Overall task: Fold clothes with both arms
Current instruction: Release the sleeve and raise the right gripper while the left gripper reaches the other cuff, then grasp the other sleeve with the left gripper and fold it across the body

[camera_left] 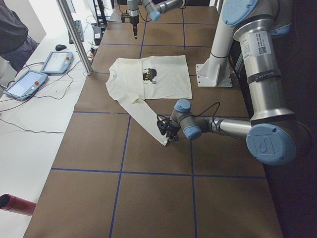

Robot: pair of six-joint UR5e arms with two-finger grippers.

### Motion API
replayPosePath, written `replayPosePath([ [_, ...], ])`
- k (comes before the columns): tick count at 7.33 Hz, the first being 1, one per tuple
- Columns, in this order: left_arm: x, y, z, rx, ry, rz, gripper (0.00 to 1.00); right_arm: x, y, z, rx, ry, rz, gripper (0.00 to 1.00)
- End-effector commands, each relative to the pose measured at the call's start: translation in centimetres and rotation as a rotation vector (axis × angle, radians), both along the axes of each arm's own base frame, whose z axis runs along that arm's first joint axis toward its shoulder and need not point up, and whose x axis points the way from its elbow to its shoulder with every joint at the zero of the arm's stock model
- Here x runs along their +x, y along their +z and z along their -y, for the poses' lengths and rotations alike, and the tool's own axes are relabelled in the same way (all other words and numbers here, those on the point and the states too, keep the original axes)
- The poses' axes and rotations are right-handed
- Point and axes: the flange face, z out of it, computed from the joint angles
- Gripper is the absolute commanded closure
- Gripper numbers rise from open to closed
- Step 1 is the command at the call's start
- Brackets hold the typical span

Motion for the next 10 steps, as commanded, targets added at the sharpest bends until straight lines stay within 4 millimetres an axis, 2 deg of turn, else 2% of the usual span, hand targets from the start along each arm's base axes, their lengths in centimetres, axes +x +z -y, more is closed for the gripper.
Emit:
replayPosePath([
  [1,0.2,-0.9,0.1,0.006,0.002,-0.017,1.00,0.0,0.0,0.0,0.000,-0.001,0.000,0.00],
  [3,0.5,-3.0,0.1,0.022,0.018,-0.058,1.00,0.7,0.4,-0.4,0.005,-0.002,0.002,0.00],
  [4,1.1,-5.3,0.9,0.034,0.037,-0.111,1.00,1.9,2.0,-0.6,0.003,0.007,-0.004,0.00],
  [5,0.8,-6.9,2.8,0.042,0.013,-0.145,1.00,3.5,3.9,-0.9,-0.003,0.023,-0.005,0.00],
  [6,1.4,-10.7,7.0,0.087,-0.011,-0.163,1.00,5.7,6.5,-1.7,-0.008,0.042,-0.007,0.00],
  [7,2.5,-17.1,13.1,0.118,-0.026,-0.130,1.00,7.3,8.7,-2.8,-0.012,0.054,-0.008,0.00],
  [8,4.2,-24.1,17.3,0.118,-0.035,-0.096,1.00,8.4,9.7,-3.4,-0.020,0.060,-0.011,0.00],
  [9,5.3,-30.6,19.5,0.127,-0.044,-0.104,1.00,9.6,12.1,-4.7,-0.053,0.059,-0.016,0.00],
  [10,6.2,-36.6,20.3,0.178,-0.046,-0.170,1.00,11.2,13.7,-6.0,-0.046,0.070,-0.005,0.00],
])
